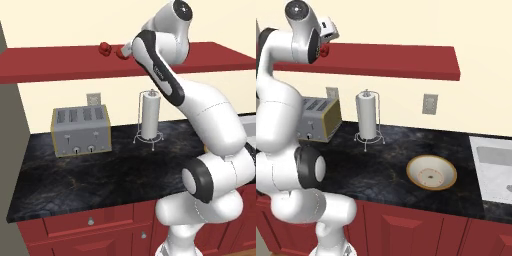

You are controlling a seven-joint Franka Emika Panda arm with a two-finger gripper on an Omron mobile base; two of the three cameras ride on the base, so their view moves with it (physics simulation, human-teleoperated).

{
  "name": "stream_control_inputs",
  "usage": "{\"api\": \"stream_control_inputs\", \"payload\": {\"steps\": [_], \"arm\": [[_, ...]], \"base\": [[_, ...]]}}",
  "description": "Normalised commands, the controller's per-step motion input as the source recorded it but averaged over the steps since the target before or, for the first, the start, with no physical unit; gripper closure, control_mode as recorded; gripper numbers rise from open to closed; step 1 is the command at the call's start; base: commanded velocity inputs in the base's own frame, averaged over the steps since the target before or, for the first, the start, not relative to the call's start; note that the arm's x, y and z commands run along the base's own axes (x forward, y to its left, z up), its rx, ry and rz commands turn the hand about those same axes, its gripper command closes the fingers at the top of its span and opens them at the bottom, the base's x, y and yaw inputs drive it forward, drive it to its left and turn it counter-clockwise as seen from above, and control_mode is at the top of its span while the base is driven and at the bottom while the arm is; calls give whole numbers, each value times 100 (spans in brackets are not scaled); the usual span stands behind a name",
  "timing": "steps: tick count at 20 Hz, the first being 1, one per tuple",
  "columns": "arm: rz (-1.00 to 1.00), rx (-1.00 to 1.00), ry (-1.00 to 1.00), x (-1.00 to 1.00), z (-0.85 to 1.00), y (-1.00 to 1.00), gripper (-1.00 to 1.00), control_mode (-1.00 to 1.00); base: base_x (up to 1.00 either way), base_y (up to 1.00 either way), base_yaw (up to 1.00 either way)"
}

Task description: Pick the bell peppers from the cabinet and place them in one bowl. Pick the onion from the sink and place it in the other bowl.

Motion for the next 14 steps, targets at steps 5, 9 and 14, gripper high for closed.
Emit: {"api": "stream_control_inputs", "payload": {"steps": [5, 9, 14], "arm": [[-4, 0, 1, 50, -11, 4, -100, -100], [-4, 0, 6, 53, -6, 9, -100, -100], [-5, 0, 7, 46, -6, 18, -100, -100]], "base": [[0, 0, 0], [0, 0, 0], [0, 0, 0]]}}
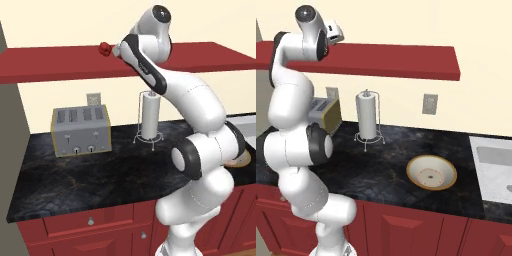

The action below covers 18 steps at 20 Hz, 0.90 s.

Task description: Pick the bell peppers from the cabinet and place them in one bowl. Pick the onion from the sink and place it in the other bowl.

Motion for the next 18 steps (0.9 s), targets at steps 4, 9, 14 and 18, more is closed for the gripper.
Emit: {"api": "stream_control_inputs", "payload": {"steps": [4, 9, 14, 18], "arm": [[-6, 2, 7, 41, -12, 18, -100, -100], [-5, 7, 8, 36, -28, 2, 100, -100], [-2, 1, 3, 10, -15, 0, 100, -100], [-1, 1, 0, -1, 35, 0, 100, -100]], "base": [[0, 0, 0], [0, 0, 0], [0, 0, 0], [0, 0, 0]]}}
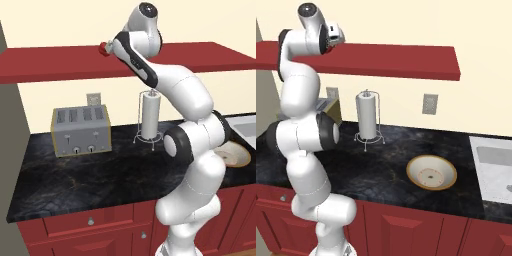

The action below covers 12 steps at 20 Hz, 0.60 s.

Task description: Pick the bell peppers from the cabinet and place them in one bowl. Pick the onion from the sink and place it in the other bowl.

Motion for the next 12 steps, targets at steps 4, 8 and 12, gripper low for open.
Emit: {"api": "stream_control_inputs", "payload": {"steps": [4, 8, 12], "arm": [[-1, 5, -1, -35, 55, -14, 100, -100], [0, 10, -10, -92, 5, -43, 100, -100], [0, 11, -13, -100, -6, -37, 100, -100]], "base": [[0, 0, 0], [0, 0, 0], [0, 0, 0]]}}
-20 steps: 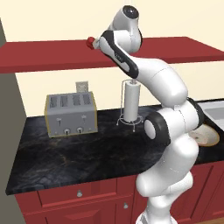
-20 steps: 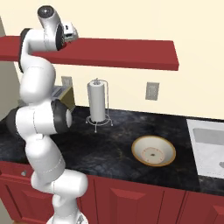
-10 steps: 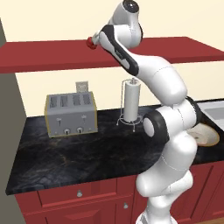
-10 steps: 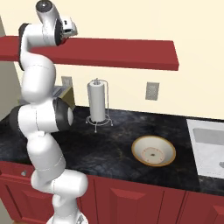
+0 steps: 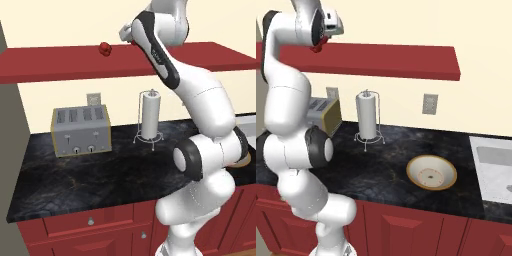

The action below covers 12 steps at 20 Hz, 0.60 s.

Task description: Pick the bell peppers from the cabinet and place them in one bowl. Pick the onion from the sink and place it in the other bowl.

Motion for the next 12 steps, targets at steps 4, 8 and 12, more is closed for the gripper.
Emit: {"api": "stream_control_inputs", "payload": {"steps": [4, 8, 12], "arm": [[0, 9, -14, -100, -21, -31, 100, -100], [0, 5, -5, -100, -26, -33, 100, -100], [0, 1, 0, -100, -37, -33, 100, -100]], "base": [[0, 0, 0], [0, 0, 0], [0, 0, 0]]}}
